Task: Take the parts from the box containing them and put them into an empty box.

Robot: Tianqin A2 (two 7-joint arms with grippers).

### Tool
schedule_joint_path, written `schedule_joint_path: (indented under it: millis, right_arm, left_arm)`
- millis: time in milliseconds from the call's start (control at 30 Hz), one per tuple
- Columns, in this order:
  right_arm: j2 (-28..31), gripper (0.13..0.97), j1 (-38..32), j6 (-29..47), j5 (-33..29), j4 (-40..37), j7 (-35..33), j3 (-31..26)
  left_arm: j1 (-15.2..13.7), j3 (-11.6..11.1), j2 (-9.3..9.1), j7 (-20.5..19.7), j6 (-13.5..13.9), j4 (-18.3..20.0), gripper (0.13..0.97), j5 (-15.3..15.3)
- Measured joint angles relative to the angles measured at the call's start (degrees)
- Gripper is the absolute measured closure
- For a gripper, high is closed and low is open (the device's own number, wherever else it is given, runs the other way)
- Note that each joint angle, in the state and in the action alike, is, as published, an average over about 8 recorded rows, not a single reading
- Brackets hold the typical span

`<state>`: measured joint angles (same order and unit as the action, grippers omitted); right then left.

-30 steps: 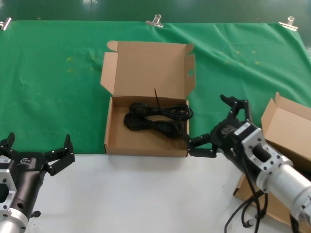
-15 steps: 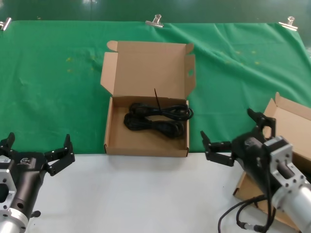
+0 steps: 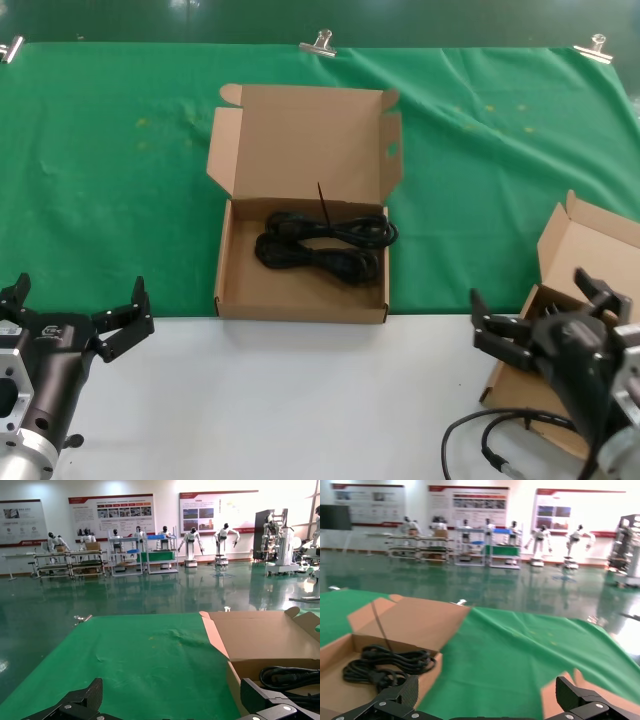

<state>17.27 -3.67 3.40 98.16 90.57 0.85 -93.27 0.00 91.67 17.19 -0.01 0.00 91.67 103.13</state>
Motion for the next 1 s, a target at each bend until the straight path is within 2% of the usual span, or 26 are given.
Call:
schedule_joint_path:
  millis: [233,1000]
  right_arm:
    - [-0.05,0.129,2.17,-2.01,2.95,0.65,-0.5,0.95]
    - [-0.05,0.129,2.28,-2.12,3.1,0.69,-0.53,0.99]
  left_arm:
    - [0.0,0.0,0.0,0.0,0.0,0.0,0.132,0.0]
    - [0.0,0.0,0.0,0.0,0.0,0.0,0.132,0.0]
